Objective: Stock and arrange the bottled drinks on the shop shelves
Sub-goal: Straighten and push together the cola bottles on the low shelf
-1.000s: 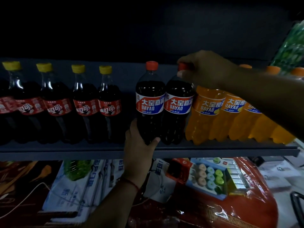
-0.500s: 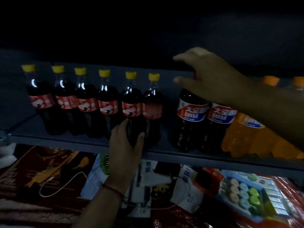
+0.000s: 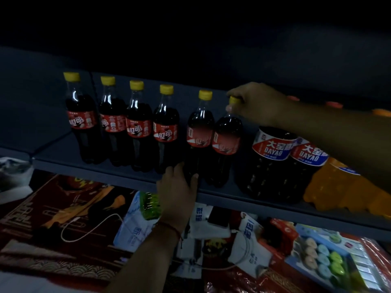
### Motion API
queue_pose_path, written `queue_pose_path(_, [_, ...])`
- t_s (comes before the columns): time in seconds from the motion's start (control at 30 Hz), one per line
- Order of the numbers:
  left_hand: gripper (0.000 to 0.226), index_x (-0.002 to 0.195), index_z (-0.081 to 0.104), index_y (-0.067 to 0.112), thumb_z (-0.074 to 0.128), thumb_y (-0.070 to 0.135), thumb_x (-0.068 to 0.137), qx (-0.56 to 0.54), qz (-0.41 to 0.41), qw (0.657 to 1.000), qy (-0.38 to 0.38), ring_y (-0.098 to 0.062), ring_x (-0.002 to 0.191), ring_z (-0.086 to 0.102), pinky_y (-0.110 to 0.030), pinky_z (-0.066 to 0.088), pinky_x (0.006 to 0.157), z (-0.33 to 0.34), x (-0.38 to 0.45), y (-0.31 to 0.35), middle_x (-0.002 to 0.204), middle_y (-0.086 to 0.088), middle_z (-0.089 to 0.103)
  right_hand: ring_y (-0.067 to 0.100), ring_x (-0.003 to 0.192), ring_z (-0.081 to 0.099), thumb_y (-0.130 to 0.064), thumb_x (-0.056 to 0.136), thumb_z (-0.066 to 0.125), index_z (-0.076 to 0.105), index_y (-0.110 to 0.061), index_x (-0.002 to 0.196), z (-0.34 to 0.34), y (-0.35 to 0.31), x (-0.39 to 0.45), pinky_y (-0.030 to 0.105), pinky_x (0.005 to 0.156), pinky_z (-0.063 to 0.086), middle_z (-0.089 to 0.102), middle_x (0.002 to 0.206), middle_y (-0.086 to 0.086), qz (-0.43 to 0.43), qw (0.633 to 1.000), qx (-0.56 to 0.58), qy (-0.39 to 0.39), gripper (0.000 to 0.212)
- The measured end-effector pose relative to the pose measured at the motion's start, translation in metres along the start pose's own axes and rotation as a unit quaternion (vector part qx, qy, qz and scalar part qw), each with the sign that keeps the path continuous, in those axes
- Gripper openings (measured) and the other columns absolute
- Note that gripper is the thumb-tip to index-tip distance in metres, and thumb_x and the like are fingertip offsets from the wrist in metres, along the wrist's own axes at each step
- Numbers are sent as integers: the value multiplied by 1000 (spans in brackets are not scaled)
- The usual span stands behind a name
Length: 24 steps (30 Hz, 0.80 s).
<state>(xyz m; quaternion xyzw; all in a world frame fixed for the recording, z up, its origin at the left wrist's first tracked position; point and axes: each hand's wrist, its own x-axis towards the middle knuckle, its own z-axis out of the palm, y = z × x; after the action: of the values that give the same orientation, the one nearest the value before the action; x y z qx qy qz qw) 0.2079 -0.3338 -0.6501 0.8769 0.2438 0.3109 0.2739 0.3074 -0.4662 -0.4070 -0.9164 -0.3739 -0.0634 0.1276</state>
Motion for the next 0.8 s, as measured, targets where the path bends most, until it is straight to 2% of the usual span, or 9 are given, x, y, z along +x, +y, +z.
queue_pose_path(0.1, [83,152,32,13,59,60,88,-21,-9,1000,-11,-32,121,55,-48,43,97,0,2,6,137,-12,56,24,123,53,-30,96,59,52,-11,139,-1,4,-7,25,93,38,55,138,9,10,1000,-4,13,47])
queue_pose_path(0.17, [89,155,25,14,62,59,87,-48,0,999,-13,-32,121,56,-49,45,97,5,6,10,139,-13,56,24,123,53,-30,96,59,53,-9,138,-3,6,-10,26,95,38,55,139,10,15,1000,-4,17,47])
queue_pose_path(0.27, [79,146,40,14,63,58,85,-63,-11,998,-17,-33,117,58,-49,48,92,15,15,12,131,-12,61,24,129,49,-29,96,59,48,-11,142,-5,9,-15,23,96,34,50,144,9,31,999,-3,16,51])
queue_pose_path(0.37, [70,138,49,19,58,60,82,-114,9,993,-31,-26,114,61,-46,52,90,14,17,5,124,-5,65,24,127,50,-28,96,58,50,-11,141,-6,13,-17,25,98,36,52,142,10,31,999,-8,18,48])
queue_pose_path(0.5, [63,143,43,31,60,54,88,-181,51,979,-80,-13,117,60,-41,51,98,5,10,-5,128,7,65,25,127,51,-30,96,58,48,-11,142,-7,17,-18,30,103,39,52,142,11,33,999,7,7,51])
queue_pose_path(0.67, [61,146,40,32,61,48,92,-179,68,975,-111,-12,122,57,-43,45,105,4,7,2,131,8,63,23,132,45,-33,97,57,40,-12,148,-3,13,-20,23,99,33,45,149,9,34,999,26,2,58])
queue_pose_path(0.73, [62,148,38,33,61,48,92,-172,72,976,-114,-12,124,55,-43,42,108,5,5,7,134,9,61,24,130,47,-36,97,56,42,-11,146,-2,12,-21,23,95,34,47,147,10,41,999,13,5,57])
queue_pose_path(0.8, [67,151,33,33,61,48,92,-164,76,975,-128,-11,126,54,-37,39,111,4,3,10,137,9,59,25,123,52,-37,96,57,48,-8,141,-2,12,-23,25,93,39,53,140,12,49,999,11,15,55])
